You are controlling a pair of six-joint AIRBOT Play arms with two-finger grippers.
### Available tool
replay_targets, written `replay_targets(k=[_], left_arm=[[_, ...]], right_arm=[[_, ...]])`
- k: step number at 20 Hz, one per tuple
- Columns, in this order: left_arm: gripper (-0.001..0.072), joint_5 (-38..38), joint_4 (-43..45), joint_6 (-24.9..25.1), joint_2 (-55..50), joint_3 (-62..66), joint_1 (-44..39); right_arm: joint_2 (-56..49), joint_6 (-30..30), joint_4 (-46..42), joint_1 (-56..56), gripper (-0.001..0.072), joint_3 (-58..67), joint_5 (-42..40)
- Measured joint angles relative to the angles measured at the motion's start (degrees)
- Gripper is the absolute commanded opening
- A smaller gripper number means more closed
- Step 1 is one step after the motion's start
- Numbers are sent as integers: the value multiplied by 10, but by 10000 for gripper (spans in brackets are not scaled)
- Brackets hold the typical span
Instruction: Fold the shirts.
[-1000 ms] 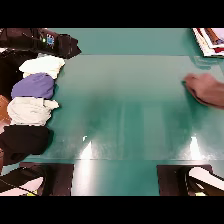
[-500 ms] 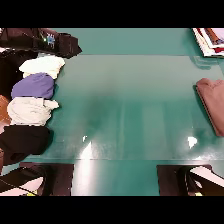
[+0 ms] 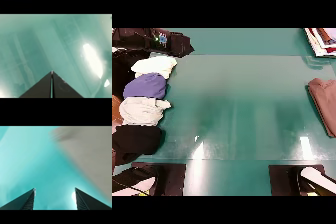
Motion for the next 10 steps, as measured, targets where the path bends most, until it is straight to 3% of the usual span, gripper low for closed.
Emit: replay_targets(k=[1,2,3,4,10], left_arm=[[30,3,0,0,0,0,0],[30,6,0,0,0,0,0],[30,9,0,0,0,0,0],[30,11,0,0,0,0,0],[30,18,0,0,0,0,0]], right_arm=[[0,0,6,48,528,1,-1],[0,0,10,91,335,1,-2],[0,0,14,136,79,2,-6],[0,-1,16,176,14,2,-10],[0,-5,22,330,14,2,-34]])
